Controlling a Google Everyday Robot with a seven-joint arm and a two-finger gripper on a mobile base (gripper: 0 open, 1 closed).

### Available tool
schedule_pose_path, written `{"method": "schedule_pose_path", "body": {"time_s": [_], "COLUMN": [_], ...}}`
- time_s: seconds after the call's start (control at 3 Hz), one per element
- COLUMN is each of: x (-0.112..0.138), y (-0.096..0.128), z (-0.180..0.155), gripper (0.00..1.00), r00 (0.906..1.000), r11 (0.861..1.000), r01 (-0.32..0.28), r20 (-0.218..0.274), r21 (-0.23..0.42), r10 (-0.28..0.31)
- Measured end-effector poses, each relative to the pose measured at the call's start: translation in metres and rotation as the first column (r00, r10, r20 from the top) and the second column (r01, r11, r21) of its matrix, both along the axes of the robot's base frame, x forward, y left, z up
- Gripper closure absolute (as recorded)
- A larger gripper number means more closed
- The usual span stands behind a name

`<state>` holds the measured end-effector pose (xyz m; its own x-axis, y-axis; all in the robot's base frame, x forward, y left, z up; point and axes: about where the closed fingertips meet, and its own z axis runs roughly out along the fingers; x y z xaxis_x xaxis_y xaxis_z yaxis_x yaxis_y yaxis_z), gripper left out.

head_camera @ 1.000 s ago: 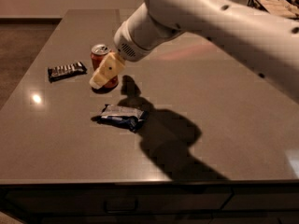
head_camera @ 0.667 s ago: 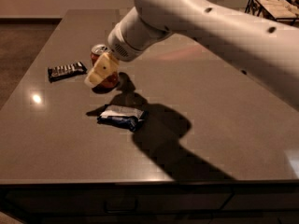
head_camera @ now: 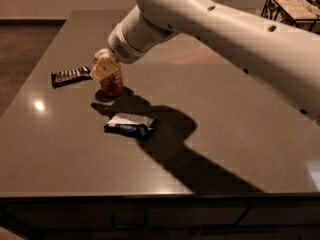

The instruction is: Pick coke can

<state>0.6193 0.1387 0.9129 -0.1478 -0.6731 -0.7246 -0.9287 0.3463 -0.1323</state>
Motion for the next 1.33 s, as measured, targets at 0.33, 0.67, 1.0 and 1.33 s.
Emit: {"method": "schedule_pose_path", "body": {"time_s": [0.33,0.67,1.0,1.33], "x": [0.003,0.002,-0.006,-0.018], "y": [0.0,-0.014,-0.044,-0.071], "z": [0.003,0.021,0.061,0.098], "gripper": [0.64,0.87,1.0,1.0], "r00": [0.9997,0.9982,0.9957,0.9928], "r11": [1.0,0.996,0.988,0.982], "r01": [-0.016,-0.044,-0.088,-0.119], "r20": [-0.018,-0.036,-0.017,0.035], "r21": [0.026,0.072,0.125,0.144], "r10": [0.016,0.047,0.091,0.115]}}
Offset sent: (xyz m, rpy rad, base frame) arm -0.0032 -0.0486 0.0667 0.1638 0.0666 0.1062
